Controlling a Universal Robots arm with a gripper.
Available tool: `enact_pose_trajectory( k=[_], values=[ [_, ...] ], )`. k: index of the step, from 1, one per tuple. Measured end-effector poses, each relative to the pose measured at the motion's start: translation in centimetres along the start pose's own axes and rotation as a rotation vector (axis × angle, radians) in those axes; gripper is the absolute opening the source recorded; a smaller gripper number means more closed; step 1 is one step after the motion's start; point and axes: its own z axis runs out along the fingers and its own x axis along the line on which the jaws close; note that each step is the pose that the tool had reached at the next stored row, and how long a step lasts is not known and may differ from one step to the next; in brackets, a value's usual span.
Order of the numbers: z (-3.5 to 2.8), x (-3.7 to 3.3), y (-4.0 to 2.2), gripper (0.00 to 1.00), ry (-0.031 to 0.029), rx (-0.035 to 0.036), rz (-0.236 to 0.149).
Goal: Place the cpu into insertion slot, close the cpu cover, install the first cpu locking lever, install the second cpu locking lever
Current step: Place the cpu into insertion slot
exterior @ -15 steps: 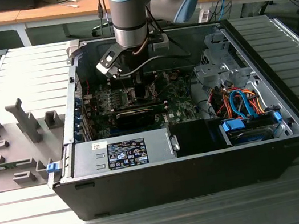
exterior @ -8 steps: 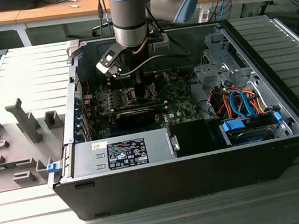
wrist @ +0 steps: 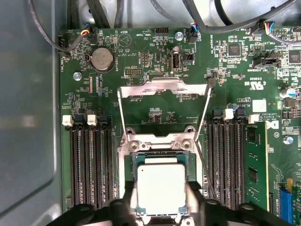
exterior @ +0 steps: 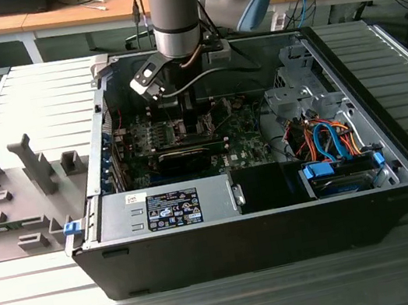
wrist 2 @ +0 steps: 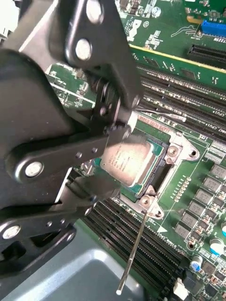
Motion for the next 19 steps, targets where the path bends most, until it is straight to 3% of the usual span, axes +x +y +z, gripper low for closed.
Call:
enact_pose_trajectory(
  k=[1, 2, 3, 7, 10, 19],
  values=[
    [0.0, -0.07, -0.01, 0.47, 0.0, -0.0001, 0.0],
    [0.01, -0.17, -0.01, 0.47, 0.0, 0.0, 0.0],
    [0.02, -0.42, -0.02, 0.29, -0.0021, -0.0002, -0.006],
    [0.07, -0.51, -0.02, 0.11, -0.0015, -0.0022, -0.061],
    [0.24, -0.51, 0.0, 0.11, -0.0011, -0.0006, -0.078],
    [0.46, -0.5, -0.01, 0.11, -0.0011, 0.0006, -0.079]
  ],
)
